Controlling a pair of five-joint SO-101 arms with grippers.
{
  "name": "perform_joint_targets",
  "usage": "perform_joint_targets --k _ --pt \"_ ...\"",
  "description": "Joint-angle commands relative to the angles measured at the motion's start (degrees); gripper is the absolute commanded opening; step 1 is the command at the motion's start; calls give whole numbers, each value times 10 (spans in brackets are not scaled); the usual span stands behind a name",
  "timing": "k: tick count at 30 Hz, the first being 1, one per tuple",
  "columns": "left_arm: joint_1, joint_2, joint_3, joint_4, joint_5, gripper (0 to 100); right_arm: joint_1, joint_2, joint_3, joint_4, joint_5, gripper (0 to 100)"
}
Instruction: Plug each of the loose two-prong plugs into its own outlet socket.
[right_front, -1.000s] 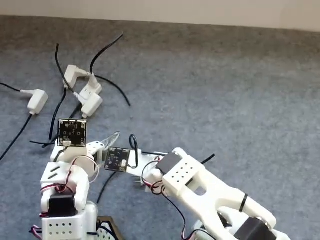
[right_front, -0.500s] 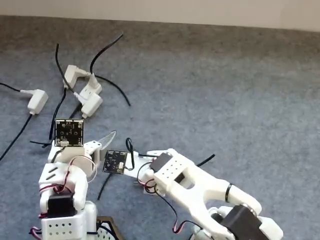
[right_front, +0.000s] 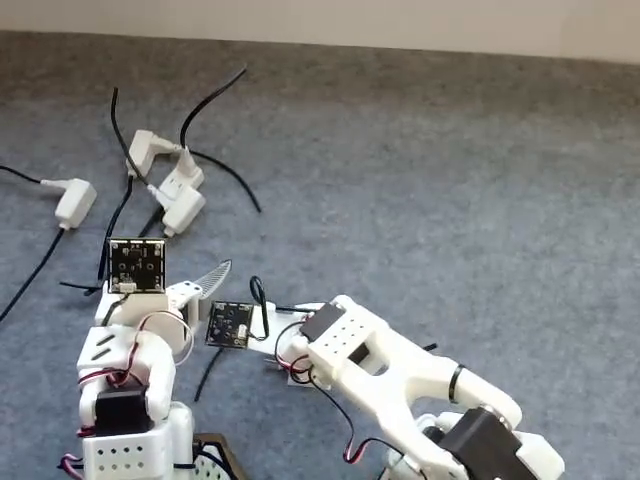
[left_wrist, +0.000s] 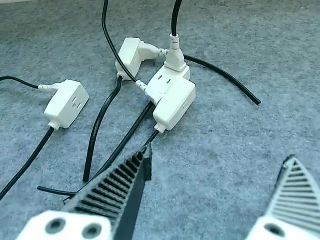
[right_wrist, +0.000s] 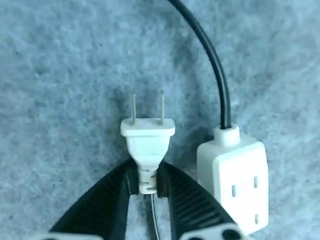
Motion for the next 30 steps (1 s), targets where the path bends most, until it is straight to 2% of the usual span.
perform_joint_targets --k 1,6,11,14,19,22,25,30 --pt "5 -1 -12 -7 4 386 -12 -2 6 46 -45 8" --pt "4 0 -16 -7 4 386 19 -144 -34 126 -95 8" --pt "4 2 -28 -7 4 390 22 -335 -29 126 -186 8" --pt "3 2 -50 5 6 390 57 -387 1 115 -211 8" --pt "18 2 -92 26 33 391 72 -387 32 58 -262 8" --pt "80 2 -102 41 32 429 71 -354 33 32 -276 8" --pt "134 2 -100 47 29 442 37 -320 33 5 -294 8" --pt "134 2 -55 43 4 436 6 -320 -5 44 -294 8"
